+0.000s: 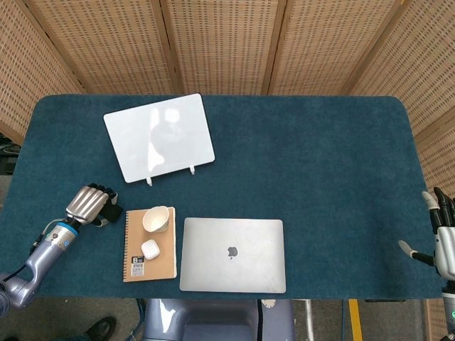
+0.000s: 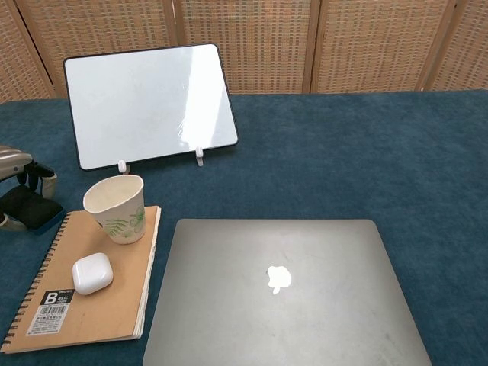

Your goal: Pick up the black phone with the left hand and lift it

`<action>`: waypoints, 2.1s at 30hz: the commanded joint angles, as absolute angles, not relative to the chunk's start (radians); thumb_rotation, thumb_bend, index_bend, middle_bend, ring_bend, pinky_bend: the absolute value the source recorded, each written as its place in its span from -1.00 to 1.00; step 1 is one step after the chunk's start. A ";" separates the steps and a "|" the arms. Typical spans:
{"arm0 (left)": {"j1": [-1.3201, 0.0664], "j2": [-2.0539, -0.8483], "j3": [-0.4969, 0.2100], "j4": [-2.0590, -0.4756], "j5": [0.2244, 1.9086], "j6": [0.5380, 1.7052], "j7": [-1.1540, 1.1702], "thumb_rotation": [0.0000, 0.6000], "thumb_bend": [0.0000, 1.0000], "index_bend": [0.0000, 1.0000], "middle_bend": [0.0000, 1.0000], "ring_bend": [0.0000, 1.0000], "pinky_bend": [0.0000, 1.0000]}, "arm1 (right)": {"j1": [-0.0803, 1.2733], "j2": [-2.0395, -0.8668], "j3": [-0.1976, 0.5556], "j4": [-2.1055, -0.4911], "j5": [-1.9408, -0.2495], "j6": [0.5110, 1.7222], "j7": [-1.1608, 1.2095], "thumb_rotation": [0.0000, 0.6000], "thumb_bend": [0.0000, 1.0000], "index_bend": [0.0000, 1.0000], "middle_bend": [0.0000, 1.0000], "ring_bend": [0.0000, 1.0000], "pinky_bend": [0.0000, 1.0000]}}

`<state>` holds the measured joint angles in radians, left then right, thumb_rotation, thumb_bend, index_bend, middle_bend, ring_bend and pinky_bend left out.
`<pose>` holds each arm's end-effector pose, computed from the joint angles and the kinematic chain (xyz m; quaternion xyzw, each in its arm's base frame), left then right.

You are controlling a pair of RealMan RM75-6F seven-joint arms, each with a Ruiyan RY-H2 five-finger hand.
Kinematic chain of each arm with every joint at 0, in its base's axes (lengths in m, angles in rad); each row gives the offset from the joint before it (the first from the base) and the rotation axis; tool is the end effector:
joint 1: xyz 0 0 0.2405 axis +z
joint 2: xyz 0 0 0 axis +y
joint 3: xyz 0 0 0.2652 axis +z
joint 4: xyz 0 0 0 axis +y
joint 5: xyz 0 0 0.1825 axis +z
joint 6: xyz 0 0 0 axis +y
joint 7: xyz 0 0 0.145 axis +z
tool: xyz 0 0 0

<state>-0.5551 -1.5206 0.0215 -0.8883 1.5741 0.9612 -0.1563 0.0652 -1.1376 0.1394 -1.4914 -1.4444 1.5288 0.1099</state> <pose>-0.3156 0.3303 0.0537 -0.7878 -0.3190 -0.2523 0.4625 -0.3283 -0.1900 0.2162 0.5391 -0.3662 0.4211 0.6308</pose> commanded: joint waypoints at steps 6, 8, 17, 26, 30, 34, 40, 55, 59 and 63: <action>-0.546 -1.484 0.013 -0.935 1.575 1.025 -0.151 1.00 -0.47 0.13 -0.01 -0.15 -0.21 | 0.063 -1.133 0.139 -1.493 -1.447 1.532 0.124 1.00 -1.00 -1.00 -1.00 -1.00 -1.00; -0.542 -1.463 0.007 -0.959 1.587 1.070 -0.141 1.00 -0.49 0.13 -0.01 -0.15 -0.21 | 0.062 -1.132 0.139 -1.493 -1.447 1.533 0.128 1.00 -1.00 -1.00 -1.00 -1.00 -1.00; -0.567 -1.424 -0.125 -1.025 1.667 1.410 0.135 1.00 -0.60 0.16 0.01 -0.15 -0.21 | 0.065 -1.130 0.134 -1.493 -1.456 1.528 0.137 1.00 -1.00 -1.00 -1.00 -1.00 -1.00; -0.719 -1.567 -0.217 -0.874 1.595 1.275 0.314 1.00 -0.62 0.16 0.01 -0.15 -0.21 | 0.070 -1.130 0.133 -1.489 -1.455 1.516 0.144 1.00 -1.00 -1.00 -1.00 -1.00 -1.00; -0.768 -1.665 -0.214 -0.730 1.572 1.207 0.317 1.00 -0.64 0.16 0.01 -0.15 -0.21 | 0.078 -1.133 0.136 -1.480 -1.439 1.494 0.145 1.00 -1.00 -1.00 -1.00 -1.00 -1.00; -0.799 -1.756 -0.202 -0.591 1.552 1.158 0.283 1.00 -0.65 0.16 0.01 -0.16 -0.21 | 0.086 -1.136 0.140 -1.471 -1.423 1.473 0.147 1.00 -1.00 -1.00 -1.00 -1.00 -1.00; -0.826 -1.835 -0.191 -0.454 1.531 1.115 0.267 1.00 -0.67 0.16 0.01 -0.16 -0.21 | 0.090 -1.140 0.142 -1.463 -1.407 1.457 0.146 1.00 -1.00 -1.00 -1.00 -1.00 -1.00; -0.867 -1.946 -0.198 -0.289 1.473 1.042 0.315 1.00 -0.99 -0.93 -1.00 -1.00 -0.74 | 0.099 -1.142 0.153 -1.448 -1.374 1.427 0.157 1.00 -1.00 -1.00 -1.00 -1.00 -1.00; -0.871 -1.956 -0.197 -0.298 1.467 1.062 0.333 1.00 -1.00 -1.00 -1.00 -1.00 -0.78 | 0.097 -1.140 0.153 -1.448 -1.375 1.432 0.163 1.00 -1.00 -1.00 -1.00 -1.00 -1.00; -0.864 -1.945 -0.182 -0.322 1.478 1.104 0.320 1.00 -1.00 -1.00 -1.00 -1.00 -0.81 | 0.094 -1.136 0.154 -1.451 -1.378 1.437 0.171 1.00 -1.00 -1.00 -1.00 -1.00 -1.00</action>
<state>-0.8683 -1.9515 -0.1892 -0.3099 1.4715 1.0855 0.3274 0.0948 -1.1370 0.1536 -1.4501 -1.3776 1.4359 0.1695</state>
